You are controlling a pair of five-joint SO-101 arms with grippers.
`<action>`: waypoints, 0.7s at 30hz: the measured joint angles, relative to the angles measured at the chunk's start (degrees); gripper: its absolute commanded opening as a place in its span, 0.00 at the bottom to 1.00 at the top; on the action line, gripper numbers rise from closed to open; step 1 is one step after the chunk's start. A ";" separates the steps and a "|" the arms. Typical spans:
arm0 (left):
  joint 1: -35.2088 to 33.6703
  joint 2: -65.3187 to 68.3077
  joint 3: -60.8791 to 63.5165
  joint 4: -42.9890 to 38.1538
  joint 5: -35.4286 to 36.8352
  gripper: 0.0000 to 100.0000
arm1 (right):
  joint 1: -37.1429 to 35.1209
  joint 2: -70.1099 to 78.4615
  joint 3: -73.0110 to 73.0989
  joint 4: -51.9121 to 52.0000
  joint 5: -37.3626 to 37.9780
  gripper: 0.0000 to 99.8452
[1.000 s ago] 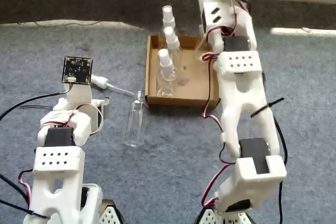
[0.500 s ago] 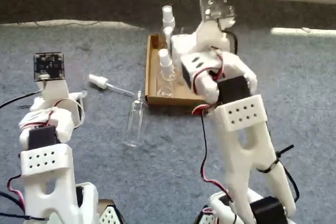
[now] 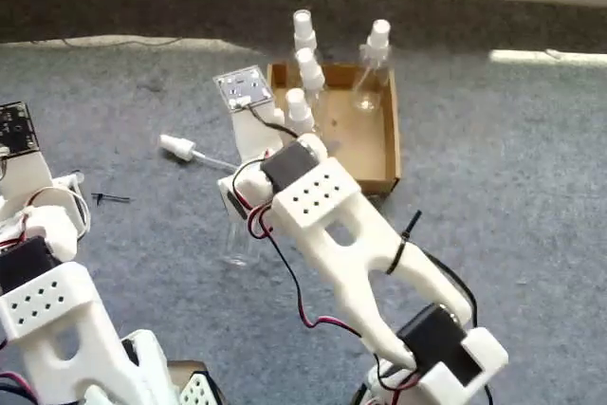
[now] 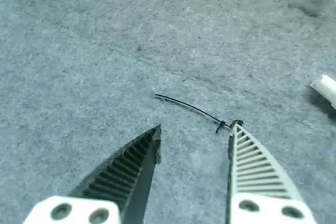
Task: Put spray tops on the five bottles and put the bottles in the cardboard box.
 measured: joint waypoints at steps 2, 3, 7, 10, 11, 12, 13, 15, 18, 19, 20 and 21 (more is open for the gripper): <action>-0.97 0.00 0.00 0.00 -0.44 0.20 | -1.76 1.85 -0.44 0.00 -3.08 0.26; -0.97 0.00 0.00 0.00 -0.70 0.20 | -2.73 2.37 -0.44 0.00 -4.22 0.26; -0.97 0.00 0.00 0.00 -0.79 0.20 | -5.98 4.57 -0.44 -2.02 -5.80 0.26; -1.32 0.00 0.00 0.00 -0.79 0.20 | -6.07 6.33 -0.44 -5.71 -5.89 0.26; -1.32 0.00 0.00 0.00 -0.79 0.20 | -6.07 7.03 -0.44 -6.68 -5.89 0.26; -1.32 0.00 0.00 0.00 -0.79 0.20 | -6.07 8.00 -0.44 -7.56 -6.07 0.26; -1.32 0.00 0.00 0.00 -0.79 0.20 | -6.07 8.79 -0.26 -8.26 -6.07 0.26; -1.32 0.00 0.00 0.00 -0.79 0.20 | -6.07 10.55 0.26 -9.41 -6.15 0.26; -1.32 0.00 0.00 0.00 -0.79 0.20 | -6.07 13.27 0.26 -10.02 -6.15 0.26; -1.32 0.00 0.00 0.00 -0.79 0.20 | -6.07 14.15 0.26 -10.11 -6.15 0.26; -1.32 0.00 0.00 0.00 -0.79 0.20 | -6.07 15.03 0.26 -10.11 -6.15 0.26; -1.32 0.00 0.00 0.00 -0.79 0.20 | -6.07 15.56 0.26 -10.11 -6.15 0.26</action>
